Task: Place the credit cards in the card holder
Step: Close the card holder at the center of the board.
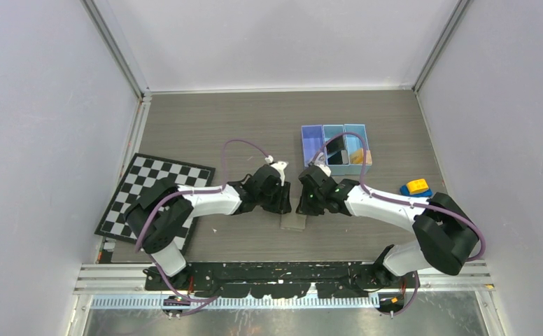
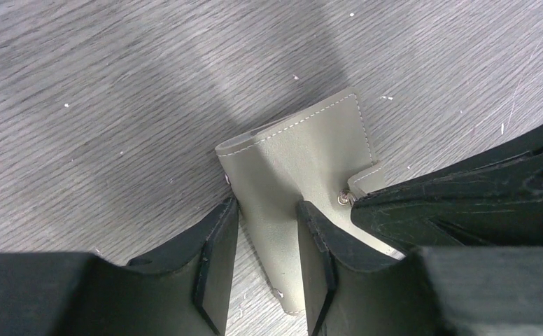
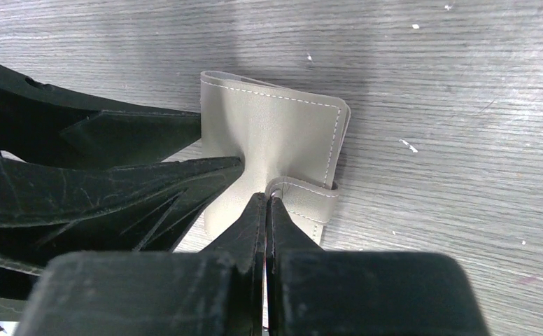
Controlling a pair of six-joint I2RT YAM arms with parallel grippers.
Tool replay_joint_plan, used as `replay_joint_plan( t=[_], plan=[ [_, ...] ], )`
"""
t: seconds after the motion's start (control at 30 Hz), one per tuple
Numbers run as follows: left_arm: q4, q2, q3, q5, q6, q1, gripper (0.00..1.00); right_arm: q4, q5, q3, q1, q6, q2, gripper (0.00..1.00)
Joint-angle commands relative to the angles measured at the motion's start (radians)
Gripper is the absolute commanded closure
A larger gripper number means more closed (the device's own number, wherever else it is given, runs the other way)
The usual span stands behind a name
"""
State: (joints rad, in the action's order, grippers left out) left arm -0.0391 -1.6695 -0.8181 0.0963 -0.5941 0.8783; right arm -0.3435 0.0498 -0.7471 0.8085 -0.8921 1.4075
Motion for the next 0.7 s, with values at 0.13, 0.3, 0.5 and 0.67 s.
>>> replay_joint_plan(
  t=[0.13, 0.3, 0.5, 0.67],
  plan=[
    [0.089, -0.07, 0.008, -0.014, -0.001, 0.007, 0.66, 0.06, 0.041, 0.009, 0.007, 0.008, -0.045, 1.0],
    [0.096, -0.074, 0.004, -0.015, 0.002, 0.008, 0.68, 0.069, 0.025, 0.015, 0.008, 0.001, -0.04, 0.99],
    [0.102, -0.079, -0.001, -0.017, 0.003, 0.007, 0.68, 0.049, 0.012, 0.014, 0.008, -0.01, -0.004, 1.0],
    [0.104, -0.08, -0.002, -0.018, 0.004, 0.007, 0.69, 0.058, 0.007, 0.013, 0.008, -0.008, 0.013, 1.0]
  ],
)
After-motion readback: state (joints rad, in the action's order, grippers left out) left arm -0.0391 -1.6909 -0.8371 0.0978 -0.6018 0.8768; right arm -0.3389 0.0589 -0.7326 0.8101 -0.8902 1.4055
